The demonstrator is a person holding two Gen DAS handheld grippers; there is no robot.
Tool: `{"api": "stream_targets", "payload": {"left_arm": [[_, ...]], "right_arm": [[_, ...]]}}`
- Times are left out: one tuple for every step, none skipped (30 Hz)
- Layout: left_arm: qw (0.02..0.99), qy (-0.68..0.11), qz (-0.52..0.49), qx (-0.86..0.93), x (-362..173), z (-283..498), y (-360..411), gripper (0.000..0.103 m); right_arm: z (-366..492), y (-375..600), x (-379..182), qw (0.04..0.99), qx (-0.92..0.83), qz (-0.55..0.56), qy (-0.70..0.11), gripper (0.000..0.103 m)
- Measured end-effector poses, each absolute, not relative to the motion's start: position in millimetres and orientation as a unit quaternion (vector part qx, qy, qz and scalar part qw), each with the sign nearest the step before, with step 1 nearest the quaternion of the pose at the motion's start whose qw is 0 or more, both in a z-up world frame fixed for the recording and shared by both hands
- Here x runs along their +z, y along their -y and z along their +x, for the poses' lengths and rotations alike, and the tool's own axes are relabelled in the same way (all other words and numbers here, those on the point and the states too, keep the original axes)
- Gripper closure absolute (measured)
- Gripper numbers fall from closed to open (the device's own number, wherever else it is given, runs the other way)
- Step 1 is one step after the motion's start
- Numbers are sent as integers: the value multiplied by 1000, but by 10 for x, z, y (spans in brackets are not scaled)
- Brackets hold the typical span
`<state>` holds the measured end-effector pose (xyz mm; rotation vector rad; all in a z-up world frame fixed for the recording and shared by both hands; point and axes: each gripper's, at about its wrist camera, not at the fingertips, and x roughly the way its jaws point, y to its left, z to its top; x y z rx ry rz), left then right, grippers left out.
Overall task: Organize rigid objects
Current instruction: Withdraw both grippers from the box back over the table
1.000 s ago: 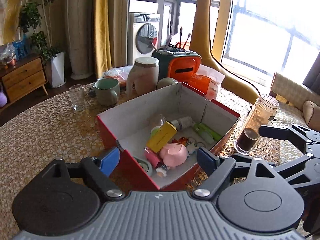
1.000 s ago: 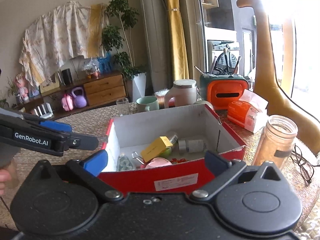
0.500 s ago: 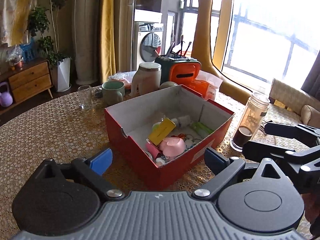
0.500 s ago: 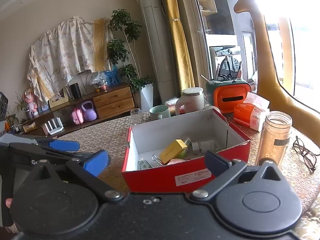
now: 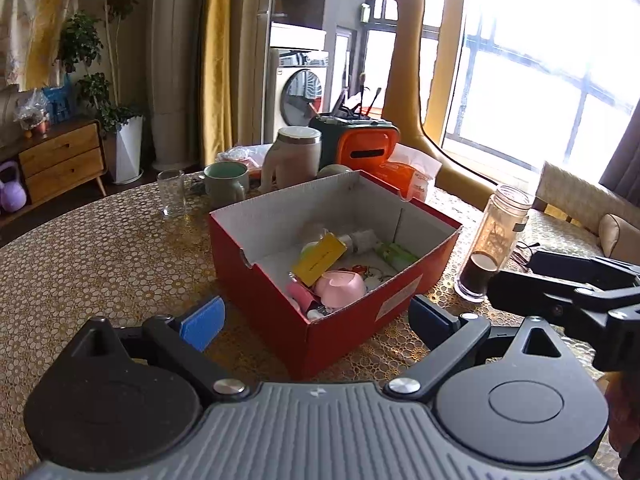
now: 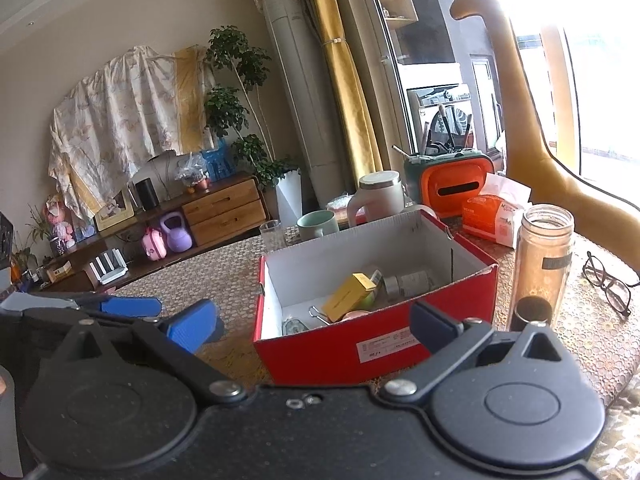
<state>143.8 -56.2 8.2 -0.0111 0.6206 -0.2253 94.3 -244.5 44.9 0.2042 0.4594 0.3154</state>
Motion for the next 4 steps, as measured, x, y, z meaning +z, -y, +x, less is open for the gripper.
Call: {"api": "stream_targets", "payload": {"left_arm": [[946, -307, -7, -106, 80, 1440, 551, 4], [945, -310, -10, -106, 78, 1444, 532, 4], [944, -311, -14, -107, 74, 1444, 512, 4], [944, -312, -17, -106, 73, 1440, 494, 4]], "right_arm": [[933, 2438, 449, 956, 155, 99, -227, 0], [926, 2427, 449, 957, 154, 97, -227, 0], [907, 2414, 449, 957, 154, 96, -228, 0], [900, 2404, 450, 957, 153, 94, -228, 0]]}}
